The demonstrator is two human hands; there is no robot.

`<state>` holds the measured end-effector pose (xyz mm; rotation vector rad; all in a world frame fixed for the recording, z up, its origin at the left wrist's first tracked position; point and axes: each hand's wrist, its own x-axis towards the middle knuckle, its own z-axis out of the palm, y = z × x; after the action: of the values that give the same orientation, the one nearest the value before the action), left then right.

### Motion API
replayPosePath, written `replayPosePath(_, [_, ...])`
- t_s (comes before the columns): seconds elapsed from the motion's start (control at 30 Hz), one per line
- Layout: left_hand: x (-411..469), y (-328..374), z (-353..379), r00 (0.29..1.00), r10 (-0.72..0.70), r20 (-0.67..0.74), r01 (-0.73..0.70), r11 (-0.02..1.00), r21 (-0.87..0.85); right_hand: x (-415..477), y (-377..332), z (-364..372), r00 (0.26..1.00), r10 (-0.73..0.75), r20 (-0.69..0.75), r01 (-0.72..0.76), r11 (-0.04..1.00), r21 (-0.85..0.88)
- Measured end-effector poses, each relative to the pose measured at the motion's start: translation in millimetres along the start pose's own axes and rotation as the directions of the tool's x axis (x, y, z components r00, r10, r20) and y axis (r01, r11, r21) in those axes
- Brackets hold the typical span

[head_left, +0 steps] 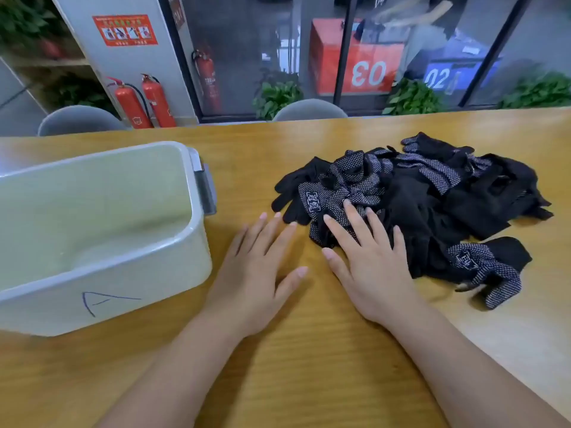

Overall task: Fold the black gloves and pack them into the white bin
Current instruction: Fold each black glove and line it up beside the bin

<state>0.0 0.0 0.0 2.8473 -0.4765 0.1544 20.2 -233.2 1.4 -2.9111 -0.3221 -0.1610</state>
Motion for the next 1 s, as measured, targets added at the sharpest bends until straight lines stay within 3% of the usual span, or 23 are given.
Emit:
replayPosePath(0.27, [0.6,-5.2,11.8,0.997,0.073,-0.027,-0.070,0.993,0.094,-1.9,3.2,8.7,0.995,-0.009,-0.095,0.001,0.997,-0.079])
replayPosePath(0.43, [-10.1,9.4,6.1,0.997,-0.018,-0.068,0.032,0.980,0.198,-18.4,-6.7,5.3,0.983,-0.031,-0.181,0.002,0.988,-0.156])
replayPosePath(0.6, [-44.0,23.9,2.7,0.986,-0.139,-0.091,0.147,0.985,0.086,-45.7,-8.3,2.8,0.979,0.012,-0.204,-0.042,0.989,-0.144])
replayPosePath(0.87, [-56.4,26.0,2.6,0.991,-0.068,-0.115,0.072,0.997,0.034,-55.9,-5.5,-1.0,0.959,-0.025,-0.283,-0.027,0.984,-0.178])
replayPosePath(1.0, [-52.5,23.7,7.1,0.991,-0.055,-0.119,0.060,0.998,0.031,-49.9,-8.6,0.0,0.937,-0.193,-0.292,0.113,0.957,-0.268])
